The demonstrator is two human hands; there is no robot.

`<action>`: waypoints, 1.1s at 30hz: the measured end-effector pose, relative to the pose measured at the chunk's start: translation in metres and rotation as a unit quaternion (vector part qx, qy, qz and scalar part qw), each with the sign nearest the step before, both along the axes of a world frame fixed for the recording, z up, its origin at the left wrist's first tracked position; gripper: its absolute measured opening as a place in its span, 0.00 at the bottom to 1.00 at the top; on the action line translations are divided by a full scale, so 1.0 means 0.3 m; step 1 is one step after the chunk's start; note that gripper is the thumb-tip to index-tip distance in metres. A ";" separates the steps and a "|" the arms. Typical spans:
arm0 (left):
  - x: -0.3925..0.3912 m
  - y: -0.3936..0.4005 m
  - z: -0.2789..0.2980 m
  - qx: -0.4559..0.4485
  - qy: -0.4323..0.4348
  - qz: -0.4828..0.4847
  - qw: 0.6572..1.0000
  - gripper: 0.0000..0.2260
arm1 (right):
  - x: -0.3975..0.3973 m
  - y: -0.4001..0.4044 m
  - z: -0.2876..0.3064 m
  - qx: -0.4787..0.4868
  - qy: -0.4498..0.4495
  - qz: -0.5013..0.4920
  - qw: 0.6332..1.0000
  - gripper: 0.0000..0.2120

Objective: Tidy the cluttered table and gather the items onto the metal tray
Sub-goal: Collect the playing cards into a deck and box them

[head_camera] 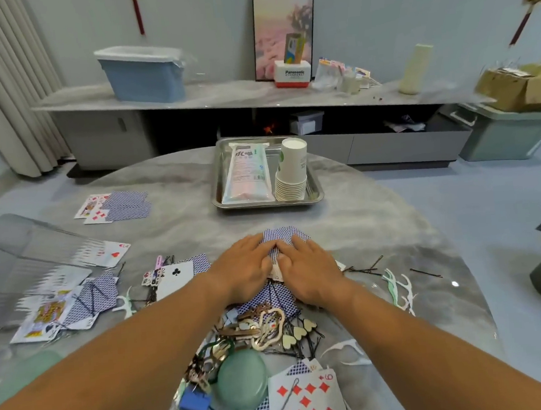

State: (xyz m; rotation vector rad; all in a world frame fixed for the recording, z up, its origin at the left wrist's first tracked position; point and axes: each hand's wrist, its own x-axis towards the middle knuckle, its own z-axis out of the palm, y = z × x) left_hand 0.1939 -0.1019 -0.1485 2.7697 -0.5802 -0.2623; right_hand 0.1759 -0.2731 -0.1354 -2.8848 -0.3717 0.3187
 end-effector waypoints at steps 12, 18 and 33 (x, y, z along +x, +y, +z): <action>-0.313 0.119 0.091 -0.052 0.014 0.033 0.998 0.21 | -0.243 0.091 0.077 0.095 0.001 0.005 0.995 0.22; -0.255 0.187 0.196 -0.095 -0.042 0.109 0.989 0.23 | -0.178 0.146 0.101 0.158 -0.086 -0.028 0.983 0.19; -0.241 0.800 0.390 0.036 -0.119 0.504 0.855 0.59 | -0.121 0.390 0.087 0.203 -0.002 -0.006 0.979 0.27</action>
